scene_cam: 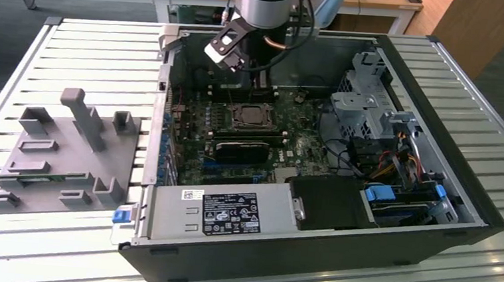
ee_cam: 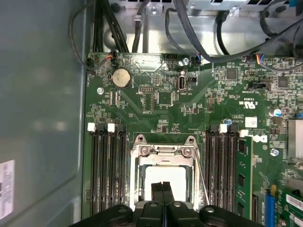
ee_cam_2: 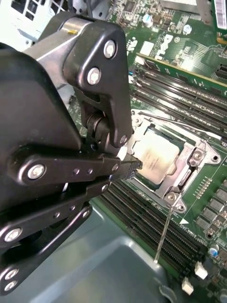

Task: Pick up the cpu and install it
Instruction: 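Install the first cpu locking lever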

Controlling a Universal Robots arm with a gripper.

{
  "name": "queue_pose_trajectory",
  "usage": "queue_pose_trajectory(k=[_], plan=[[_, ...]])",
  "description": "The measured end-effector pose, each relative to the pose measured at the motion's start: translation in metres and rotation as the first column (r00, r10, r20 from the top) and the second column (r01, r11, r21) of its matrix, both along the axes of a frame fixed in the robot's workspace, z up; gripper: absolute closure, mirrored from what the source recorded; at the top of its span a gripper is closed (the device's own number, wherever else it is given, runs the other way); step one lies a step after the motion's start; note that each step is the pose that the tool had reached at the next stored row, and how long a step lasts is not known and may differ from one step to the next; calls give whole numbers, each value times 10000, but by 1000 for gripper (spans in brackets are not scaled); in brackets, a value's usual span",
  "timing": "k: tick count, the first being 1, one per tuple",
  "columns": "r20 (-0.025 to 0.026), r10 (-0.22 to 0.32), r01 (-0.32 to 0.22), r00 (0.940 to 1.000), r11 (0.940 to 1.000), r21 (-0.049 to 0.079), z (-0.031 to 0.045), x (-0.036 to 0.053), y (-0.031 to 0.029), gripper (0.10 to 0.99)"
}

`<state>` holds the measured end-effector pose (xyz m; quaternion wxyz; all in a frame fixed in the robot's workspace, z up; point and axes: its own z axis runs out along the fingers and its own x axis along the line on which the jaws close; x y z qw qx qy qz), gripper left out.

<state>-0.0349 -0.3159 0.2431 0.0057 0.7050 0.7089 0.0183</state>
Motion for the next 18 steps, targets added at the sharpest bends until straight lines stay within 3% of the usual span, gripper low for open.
queue_pose_trajectory(k=[11, 14, 18], plan=[[0, 0, 0, 10000, 10000, -2, 305, 0, 0, 980], [1, 76, -76, 10000, 10000, -5, 313, 0, 0, 980], [-1, 782, -782, 9969, 9969, -10, 310, -1, 0, 980]])
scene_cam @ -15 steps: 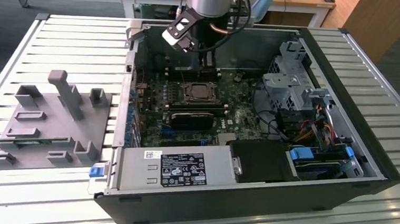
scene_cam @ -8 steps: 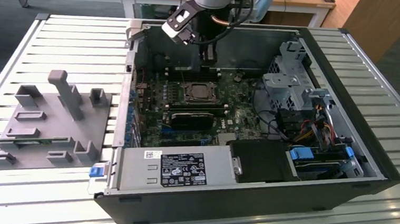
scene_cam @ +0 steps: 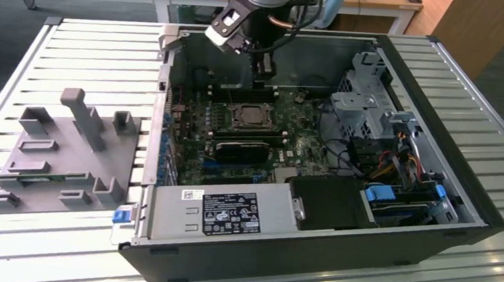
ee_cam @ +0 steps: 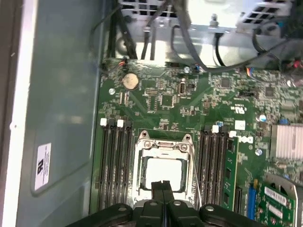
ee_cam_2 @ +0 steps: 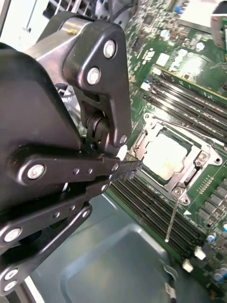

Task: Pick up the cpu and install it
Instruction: 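Install the first cpu locking lever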

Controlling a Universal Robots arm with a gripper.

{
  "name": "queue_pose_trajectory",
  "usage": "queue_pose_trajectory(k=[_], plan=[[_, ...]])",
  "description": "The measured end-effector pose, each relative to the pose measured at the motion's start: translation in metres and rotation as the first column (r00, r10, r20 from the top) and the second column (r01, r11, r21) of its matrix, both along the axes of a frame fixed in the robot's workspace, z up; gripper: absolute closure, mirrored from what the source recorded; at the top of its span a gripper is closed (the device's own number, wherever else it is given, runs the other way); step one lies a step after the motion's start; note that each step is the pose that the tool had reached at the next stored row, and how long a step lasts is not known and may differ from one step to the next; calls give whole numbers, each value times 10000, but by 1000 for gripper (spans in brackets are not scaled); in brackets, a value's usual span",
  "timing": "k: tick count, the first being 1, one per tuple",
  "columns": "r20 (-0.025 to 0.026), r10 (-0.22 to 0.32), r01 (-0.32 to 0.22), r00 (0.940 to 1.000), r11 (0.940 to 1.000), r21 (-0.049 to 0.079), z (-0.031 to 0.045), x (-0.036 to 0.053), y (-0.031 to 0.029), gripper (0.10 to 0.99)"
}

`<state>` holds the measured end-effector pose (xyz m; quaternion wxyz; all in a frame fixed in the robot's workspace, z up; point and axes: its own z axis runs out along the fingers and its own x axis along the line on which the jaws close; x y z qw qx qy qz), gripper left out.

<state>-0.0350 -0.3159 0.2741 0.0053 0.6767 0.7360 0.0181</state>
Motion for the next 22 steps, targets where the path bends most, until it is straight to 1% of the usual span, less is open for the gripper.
queue_pose_trajectory(k=[2, 4, 7, 9, 10, 12, 14, 16, 22], plan=[[-1, 360, -360, 9994, 9994, -9, -4, 0, 0, 980], [-5, 735, -735, 9973, 9973, -23, -7, 0, 0, 980], [-6, 1211, -1211, 9926, 9926, -32, -16, 0, 0, 980], [-31, 1384, -1385, 9904, 9904, -57, -25, 0, 0, 980], [-31, 1497, -1497, 9887, 9887, -60, -31, 0, 0, 980], [-33, 1770, -1770, 9842, 9842, -61, -39, -1, 0, 980], [-33, 2122, -2123, 9772, 9772, -62, -45, -1, 0, 980], [-33, 2472, -2473, 9689, 9689, -62, -49, -1, 0, 980], [-32, 3435, -3435, 9392, 9391, -61, -51, -1, 0, 980]])
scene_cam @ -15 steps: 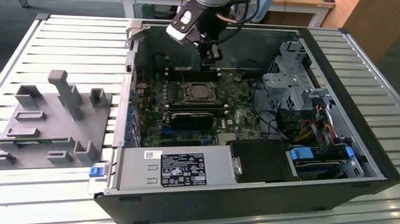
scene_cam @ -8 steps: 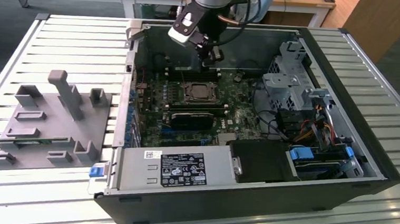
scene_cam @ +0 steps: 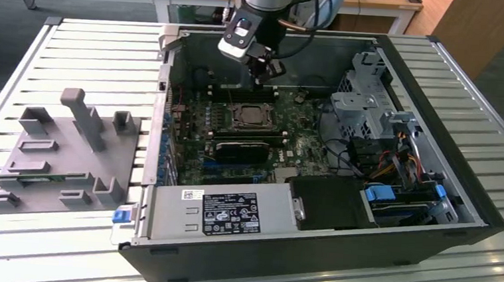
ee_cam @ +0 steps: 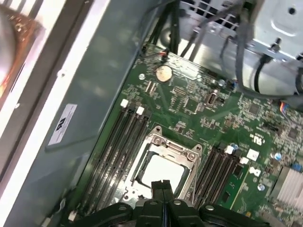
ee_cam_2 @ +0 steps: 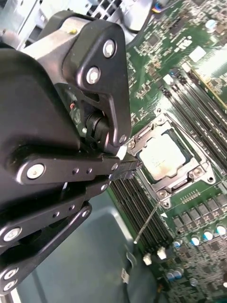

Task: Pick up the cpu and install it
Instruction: 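Install the first cpu locking lever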

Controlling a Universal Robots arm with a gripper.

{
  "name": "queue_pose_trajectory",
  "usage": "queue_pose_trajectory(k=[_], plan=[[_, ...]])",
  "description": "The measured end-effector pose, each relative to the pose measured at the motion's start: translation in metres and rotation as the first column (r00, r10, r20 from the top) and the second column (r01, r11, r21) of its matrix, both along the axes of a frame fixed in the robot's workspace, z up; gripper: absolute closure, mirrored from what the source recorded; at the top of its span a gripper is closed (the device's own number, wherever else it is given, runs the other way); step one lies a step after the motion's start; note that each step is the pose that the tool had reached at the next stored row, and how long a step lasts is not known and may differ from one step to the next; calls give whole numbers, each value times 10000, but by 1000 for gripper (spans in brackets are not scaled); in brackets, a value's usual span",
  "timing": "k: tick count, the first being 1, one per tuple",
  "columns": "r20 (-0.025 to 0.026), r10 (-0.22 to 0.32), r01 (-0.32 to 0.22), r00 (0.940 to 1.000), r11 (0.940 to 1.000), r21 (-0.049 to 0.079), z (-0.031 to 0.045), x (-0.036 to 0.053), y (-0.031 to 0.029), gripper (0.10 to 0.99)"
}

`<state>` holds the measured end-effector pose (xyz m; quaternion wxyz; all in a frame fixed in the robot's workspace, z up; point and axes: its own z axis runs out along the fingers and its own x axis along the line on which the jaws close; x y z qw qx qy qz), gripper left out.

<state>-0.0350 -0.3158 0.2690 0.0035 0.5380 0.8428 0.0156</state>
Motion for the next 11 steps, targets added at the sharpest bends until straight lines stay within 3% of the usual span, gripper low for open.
queue_pose_trajectory(k=[6, 11], plan=[[-1, 674, -674, 9977, 9977, 0, 1, 0, 0, 980], [-6, 1378, -1378, 9905, 9905, -2, 1, 0, 0, 980]])
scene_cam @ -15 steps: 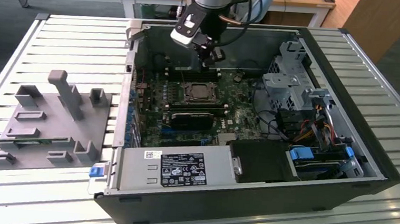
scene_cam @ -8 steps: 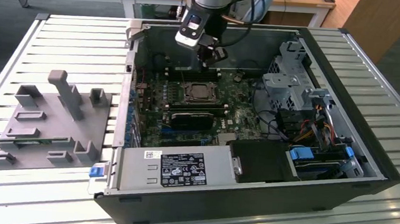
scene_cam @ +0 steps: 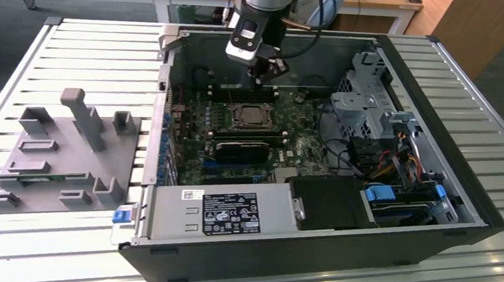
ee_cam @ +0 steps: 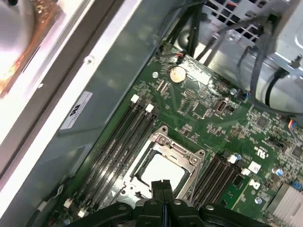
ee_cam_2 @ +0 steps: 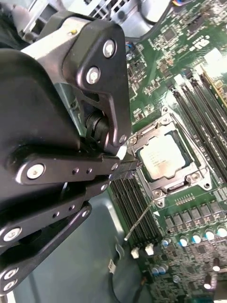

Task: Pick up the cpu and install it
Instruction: 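Install the first cpu locking lever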

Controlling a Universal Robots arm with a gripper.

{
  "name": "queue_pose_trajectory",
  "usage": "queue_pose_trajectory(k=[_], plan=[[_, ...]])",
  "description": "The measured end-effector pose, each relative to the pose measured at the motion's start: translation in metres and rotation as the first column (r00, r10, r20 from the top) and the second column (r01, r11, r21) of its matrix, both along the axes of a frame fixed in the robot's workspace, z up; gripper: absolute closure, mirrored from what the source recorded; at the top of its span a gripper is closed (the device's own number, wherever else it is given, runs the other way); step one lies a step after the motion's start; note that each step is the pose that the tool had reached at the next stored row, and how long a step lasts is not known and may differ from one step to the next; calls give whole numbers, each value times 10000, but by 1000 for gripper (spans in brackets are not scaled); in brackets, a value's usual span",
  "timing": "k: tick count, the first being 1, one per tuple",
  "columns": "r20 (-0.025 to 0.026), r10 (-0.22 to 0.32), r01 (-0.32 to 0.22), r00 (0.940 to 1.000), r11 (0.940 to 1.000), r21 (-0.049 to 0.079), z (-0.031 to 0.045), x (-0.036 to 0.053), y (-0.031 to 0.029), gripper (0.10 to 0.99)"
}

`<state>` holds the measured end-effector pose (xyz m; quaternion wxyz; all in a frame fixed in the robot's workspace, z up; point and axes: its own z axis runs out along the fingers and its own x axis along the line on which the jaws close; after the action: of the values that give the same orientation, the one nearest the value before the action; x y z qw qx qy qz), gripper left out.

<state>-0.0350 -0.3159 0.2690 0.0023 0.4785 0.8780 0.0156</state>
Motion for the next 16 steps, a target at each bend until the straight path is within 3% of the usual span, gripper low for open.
queue_pose_trajectory(k=[4, 8, 12, 16], plan=[[-4, 689, -689, 9976, 9976, -17, 0, 0, 0, 980], [-2, 1405, -1405, 9901, 9901, -15, -1, 0, 0, 980], [-3, 2128, -2128, 9771, 9771, -16, 0, 0, 0, 980], [-3, 2793, -2793, 9602, 9602, -17, 0, 0, 0, 980]])
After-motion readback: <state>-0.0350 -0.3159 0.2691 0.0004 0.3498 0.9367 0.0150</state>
